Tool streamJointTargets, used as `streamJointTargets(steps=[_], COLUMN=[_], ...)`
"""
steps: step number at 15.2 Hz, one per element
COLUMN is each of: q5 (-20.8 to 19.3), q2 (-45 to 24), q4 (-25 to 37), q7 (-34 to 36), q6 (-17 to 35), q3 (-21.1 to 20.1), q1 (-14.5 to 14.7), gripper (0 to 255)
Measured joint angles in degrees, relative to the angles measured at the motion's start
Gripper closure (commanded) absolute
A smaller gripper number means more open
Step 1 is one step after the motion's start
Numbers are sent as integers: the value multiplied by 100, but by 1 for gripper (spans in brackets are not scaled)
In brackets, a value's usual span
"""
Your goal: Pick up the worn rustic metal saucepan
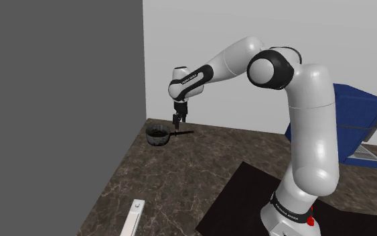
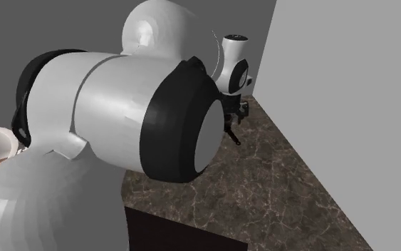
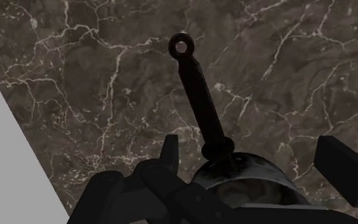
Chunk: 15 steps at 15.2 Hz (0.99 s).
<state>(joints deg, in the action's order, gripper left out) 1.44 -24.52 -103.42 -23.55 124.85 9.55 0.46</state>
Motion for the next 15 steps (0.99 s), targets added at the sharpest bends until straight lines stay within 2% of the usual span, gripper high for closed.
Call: streamJointTargets(steps=[5,12,13,15], q5=[89,131,134,137], q2=[-942,-1354,-1378,-1398], q4=[931,1018,1015,1009], q7=[-290,-301,-300,-300], q6=[22,348,374,402], q3=[-119,-165,-167,-169], q1=[-116,-131,-132,-133], gripper=[0,0,255,255])
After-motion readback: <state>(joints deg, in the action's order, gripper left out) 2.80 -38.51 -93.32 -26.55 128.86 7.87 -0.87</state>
